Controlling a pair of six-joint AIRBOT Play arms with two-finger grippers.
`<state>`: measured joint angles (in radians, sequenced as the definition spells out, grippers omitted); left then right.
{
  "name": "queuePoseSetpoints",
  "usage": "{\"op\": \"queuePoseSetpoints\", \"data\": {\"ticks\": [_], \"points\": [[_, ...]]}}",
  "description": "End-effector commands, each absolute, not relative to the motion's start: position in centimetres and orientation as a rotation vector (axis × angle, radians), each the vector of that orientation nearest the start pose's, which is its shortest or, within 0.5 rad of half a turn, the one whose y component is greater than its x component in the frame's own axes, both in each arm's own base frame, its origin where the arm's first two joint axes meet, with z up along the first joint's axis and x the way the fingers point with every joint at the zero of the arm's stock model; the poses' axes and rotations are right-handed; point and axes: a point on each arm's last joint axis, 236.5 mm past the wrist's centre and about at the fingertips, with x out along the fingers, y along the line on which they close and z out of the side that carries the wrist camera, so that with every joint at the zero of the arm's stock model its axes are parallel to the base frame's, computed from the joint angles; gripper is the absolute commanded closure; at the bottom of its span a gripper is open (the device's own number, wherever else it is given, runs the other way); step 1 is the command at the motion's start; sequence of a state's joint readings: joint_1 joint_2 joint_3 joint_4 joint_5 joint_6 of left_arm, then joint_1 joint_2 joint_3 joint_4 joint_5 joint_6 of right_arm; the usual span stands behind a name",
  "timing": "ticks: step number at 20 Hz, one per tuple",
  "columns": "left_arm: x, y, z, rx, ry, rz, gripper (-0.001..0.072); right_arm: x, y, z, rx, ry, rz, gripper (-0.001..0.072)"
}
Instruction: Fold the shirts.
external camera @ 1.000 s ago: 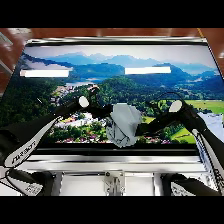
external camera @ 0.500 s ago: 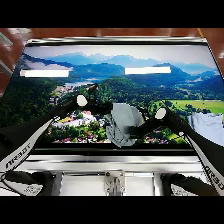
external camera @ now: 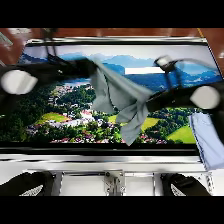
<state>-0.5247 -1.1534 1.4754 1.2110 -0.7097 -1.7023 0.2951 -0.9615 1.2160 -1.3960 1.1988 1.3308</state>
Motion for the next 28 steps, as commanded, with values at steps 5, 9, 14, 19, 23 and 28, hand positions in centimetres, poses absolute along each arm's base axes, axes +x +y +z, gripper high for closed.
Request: {"op": "queuePoseSetpoints", "data": {"ticks": [5,9,14,19,23,28], "points": [[22.1,-21.2,54.0,-0.38,-0.128,-0.842,0.0675,26.8,12.2,41.4,-0.124,0.207,0.469,0.0646],[21.1,-20.7,49.8,-0.235,0.024,-0.815,0.0675,24.6,12.8,38.1,-0.147,0.373,0.531,0.0646],[24.6,-16.4,37.5,0.027,0.417,-0.548,0.0675,21.1,12.1,25.9,-0.225,0.941,0.587,0.0646],[27.5,-15.6,25.0,0.125,0.7,-0.404,0.0675,23.9,13.1,11.4,-0.236,1.23,0.609,0.0647],[31.6,-16.0,15.8,-0.003,0.828,-0.28,0.0675,32.0,14.7,2.9,-0.207,1.185,0.54,0.0647],[37.8,-19.1,6.4,-0.142,0.932,-0.232,0.0674,41.5,16.9,-2.0,0.082,1.032,0.35,0.0646]]}}
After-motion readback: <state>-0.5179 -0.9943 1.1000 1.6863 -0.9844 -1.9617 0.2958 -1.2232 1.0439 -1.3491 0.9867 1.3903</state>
